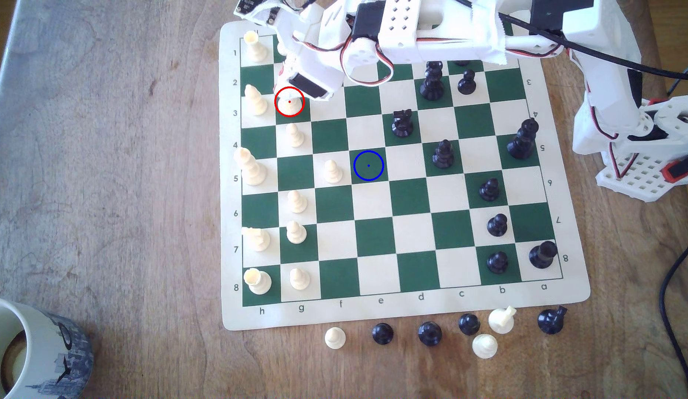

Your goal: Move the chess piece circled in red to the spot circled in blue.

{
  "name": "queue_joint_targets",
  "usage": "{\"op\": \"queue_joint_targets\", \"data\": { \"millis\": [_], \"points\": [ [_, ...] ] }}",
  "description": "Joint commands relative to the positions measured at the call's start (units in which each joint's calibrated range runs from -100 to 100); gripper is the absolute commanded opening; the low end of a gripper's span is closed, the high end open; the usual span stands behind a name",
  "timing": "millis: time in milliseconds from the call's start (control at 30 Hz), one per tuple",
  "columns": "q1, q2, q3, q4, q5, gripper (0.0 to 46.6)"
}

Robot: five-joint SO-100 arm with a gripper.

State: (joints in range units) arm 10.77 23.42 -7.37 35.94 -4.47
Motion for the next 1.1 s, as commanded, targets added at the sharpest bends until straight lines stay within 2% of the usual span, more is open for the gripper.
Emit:
{"op": "queue_joint_targets", "data": {
  "millis": [0,267,567,767,867,1067],
  "points": [
    [-0.6,-4.3,-6.7,-0.2,-0.1,0.2],
    [-0.6,-11.0,-5.9,2.4,0.3,0.2],
    [-1.0,-31.6,18.0,0.0,1.3,0.2],
    [-4.3,-48.3,39.1,-1.0,2.1,0.2],
    [-6.0,-53.0,46.4,-1.7,2.3,0.2],
    [-10.4,-51.9,51.7,-3.8,2.3,0.2]
  ]
}}
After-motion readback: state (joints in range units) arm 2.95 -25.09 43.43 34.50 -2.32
